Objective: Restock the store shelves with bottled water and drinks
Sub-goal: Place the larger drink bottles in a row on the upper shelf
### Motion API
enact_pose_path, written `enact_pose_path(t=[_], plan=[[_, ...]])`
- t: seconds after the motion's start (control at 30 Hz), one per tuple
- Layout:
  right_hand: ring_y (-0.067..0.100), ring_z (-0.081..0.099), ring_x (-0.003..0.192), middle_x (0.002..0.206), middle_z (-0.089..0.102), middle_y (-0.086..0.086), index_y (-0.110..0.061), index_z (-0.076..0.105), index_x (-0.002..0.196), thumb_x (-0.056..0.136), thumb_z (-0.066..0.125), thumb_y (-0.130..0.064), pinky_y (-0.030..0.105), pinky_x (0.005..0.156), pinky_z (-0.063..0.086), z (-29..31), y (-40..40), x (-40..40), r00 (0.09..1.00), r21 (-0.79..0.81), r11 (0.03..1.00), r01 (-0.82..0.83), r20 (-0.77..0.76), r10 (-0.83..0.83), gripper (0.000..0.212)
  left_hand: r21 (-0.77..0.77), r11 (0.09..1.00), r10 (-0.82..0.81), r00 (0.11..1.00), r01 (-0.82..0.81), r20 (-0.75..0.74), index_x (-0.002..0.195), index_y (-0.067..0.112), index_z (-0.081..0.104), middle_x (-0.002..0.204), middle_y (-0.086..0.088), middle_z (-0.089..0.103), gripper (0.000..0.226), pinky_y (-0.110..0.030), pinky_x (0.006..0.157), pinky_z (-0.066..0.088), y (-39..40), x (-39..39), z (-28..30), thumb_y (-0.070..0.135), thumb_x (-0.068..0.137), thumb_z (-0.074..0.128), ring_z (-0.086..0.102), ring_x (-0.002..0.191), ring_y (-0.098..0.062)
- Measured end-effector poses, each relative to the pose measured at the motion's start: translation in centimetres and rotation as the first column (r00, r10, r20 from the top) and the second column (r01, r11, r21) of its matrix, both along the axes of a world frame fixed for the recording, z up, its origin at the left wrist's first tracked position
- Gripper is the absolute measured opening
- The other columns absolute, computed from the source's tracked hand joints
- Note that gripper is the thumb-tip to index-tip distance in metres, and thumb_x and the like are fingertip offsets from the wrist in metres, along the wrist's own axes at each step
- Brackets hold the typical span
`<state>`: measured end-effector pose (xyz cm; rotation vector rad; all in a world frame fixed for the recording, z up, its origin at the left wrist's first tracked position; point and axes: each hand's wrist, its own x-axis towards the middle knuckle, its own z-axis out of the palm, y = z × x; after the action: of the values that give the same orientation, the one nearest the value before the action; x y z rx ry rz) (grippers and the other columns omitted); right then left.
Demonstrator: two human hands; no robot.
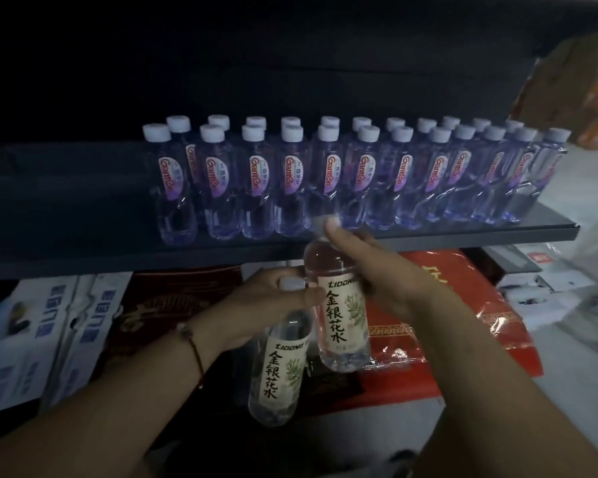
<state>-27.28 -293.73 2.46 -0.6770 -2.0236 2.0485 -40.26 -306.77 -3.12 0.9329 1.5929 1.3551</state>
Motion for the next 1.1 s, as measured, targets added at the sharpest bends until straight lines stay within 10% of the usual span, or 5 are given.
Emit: enact_pose_path(t=[0.17, 0.47, 0.73, 0.9, 1.1], plan=[[0.025, 0.069, 0.110, 0.118, 0.071, 0.015, -0.004, 0.060, 0.126, 0.076, 0.070, -0.009, 0.030, 0.091, 0.056, -1.4, 1.1, 0.2, 0.984, -0.029, 0.984, -0.173, -0.038, 0.172, 0.051, -0.031, 0.997, 0.067, 0.993, -0.064, 0.102, 0.119, 0.021, 0.070, 0.112, 0.000, 0.075, 0.070, -0.041, 0.100, 0.050, -0.5, -1.2, -0.7, 0.050, 0.058, 0.090, 0.070, 0.107, -0.020], [0.025, 0.073, 0.102, 0.106, 0.077, 0.008, -0.019, 0.071, 0.112, 0.081, 0.063, -0.059, 0.046, 0.099, 0.053, -4.2, -1.6, -0.8, 0.998, -0.107, 0.992, 0.064, -0.004, -0.065, 0.051, -0.065, 0.986, 0.166, 0.965, -0.156, 0.202, 0.103, 0.012, 0.075, 0.104, -0.010, 0.076, 0.039, -0.036, 0.086, 0.054, -0.8, -1.6, -0.3, 0.038, 0.074, 0.075, 0.071, 0.098, -0.027], [0.033, 0.069, 0.108, 0.121, 0.069, 0.021, -0.003, 0.057, 0.130, 0.079, 0.076, -0.015, 0.040, 0.085, 0.059, -5.3, -1.5, -0.7, 0.996, -0.327, 0.943, -0.055, 0.052, 0.076, 0.056, -0.151, 0.963, 0.255, 0.940, -0.225, 0.228, 0.108, 0.009, 0.073, 0.110, -0.018, 0.074, 0.063, -0.053, 0.098, 0.052, -0.6, -2.6, -0.1, 0.057, 0.066, 0.080, 0.070, 0.103, -0.037], [0.025, 0.074, 0.080, 0.091, 0.077, 0.010, -0.014, 0.068, 0.098, 0.071, 0.073, -0.031, 0.042, 0.078, 0.058, -5.5, -2.3, -0.8, 0.999, -0.467, 0.884, 0.017, 0.037, 0.000, 0.032, -0.167, 0.935, 0.348, 0.904, -0.313, 0.250, 0.100, 0.021, 0.071, 0.095, -0.008, 0.072, 0.047, -0.041, 0.089, 0.050, -0.6, -3.9, 1.5, 0.059, 0.072, 0.070, 0.065, 0.095, -0.029], [0.031, 0.071, 0.071, 0.086, 0.072, 0.017, -0.006, 0.068, 0.102, 0.083, 0.064, -0.055, 0.041, 0.071, 0.057, -6.3, -2.9, -0.5, 0.995, -0.680, 0.727, 0.095, 0.091, -0.046, 0.053, -0.146, 0.887, 0.455, 0.779, -0.437, 0.431, 0.085, 0.018, 0.071, 0.089, -0.004, 0.063, 0.039, -0.034, 0.074, 0.047, -1.1, -5.7, 2.8, 0.053, 0.069, 0.074, 0.059, 0.081, -0.021]])
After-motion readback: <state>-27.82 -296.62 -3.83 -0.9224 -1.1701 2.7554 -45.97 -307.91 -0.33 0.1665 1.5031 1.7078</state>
